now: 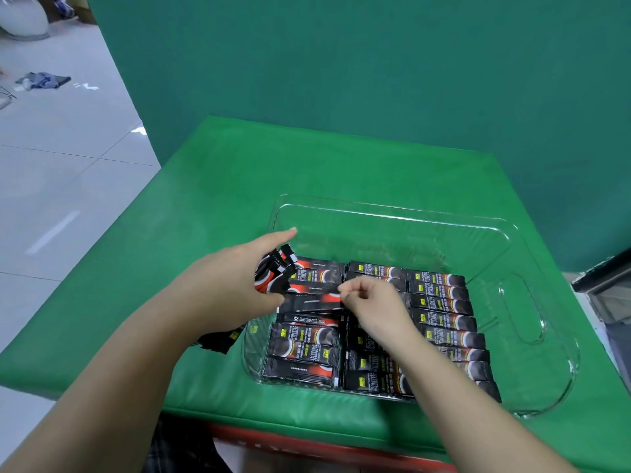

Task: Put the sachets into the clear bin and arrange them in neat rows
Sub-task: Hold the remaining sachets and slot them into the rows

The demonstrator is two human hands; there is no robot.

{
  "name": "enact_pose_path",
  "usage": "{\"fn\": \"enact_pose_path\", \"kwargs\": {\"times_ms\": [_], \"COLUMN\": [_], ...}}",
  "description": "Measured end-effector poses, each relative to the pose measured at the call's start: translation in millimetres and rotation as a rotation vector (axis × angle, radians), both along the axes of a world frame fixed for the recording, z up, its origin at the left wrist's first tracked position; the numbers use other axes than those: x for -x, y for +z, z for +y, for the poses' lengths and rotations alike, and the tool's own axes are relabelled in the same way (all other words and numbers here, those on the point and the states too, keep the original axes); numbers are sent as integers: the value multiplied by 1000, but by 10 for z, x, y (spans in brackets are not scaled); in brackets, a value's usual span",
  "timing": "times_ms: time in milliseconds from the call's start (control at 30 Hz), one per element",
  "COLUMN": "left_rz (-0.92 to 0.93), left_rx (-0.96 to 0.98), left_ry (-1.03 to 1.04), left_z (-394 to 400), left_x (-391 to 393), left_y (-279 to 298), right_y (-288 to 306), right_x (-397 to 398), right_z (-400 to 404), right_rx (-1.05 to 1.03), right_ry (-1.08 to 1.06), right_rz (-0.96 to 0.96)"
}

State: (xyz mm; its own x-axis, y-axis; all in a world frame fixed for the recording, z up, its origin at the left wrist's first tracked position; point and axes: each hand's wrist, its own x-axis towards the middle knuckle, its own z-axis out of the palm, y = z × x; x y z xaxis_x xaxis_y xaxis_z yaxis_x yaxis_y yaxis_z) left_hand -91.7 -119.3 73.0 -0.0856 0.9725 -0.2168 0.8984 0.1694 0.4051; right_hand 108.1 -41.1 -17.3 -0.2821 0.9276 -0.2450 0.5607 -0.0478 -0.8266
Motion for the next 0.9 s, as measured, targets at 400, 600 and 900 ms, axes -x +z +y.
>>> {"fn": "enact_pose_path", "kwargs": {"times_ms": [400,600,900], "left_rz": [6,8,13], "left_rx": [-8,-13,-43], "left_ry": [-6,-1,-7], "left_z": [8,2,-5], "left_x": [-4,-7,-30], "left_y": [-9,-16,12], "right_y": [-99,-156,452], "right_x": [202,238,354], "right_z": [-104,-95,-168], "right_rx": [-487,-561,-333], "right_ry": [459,506,229], "right_rz": [-596,-631,329]}}
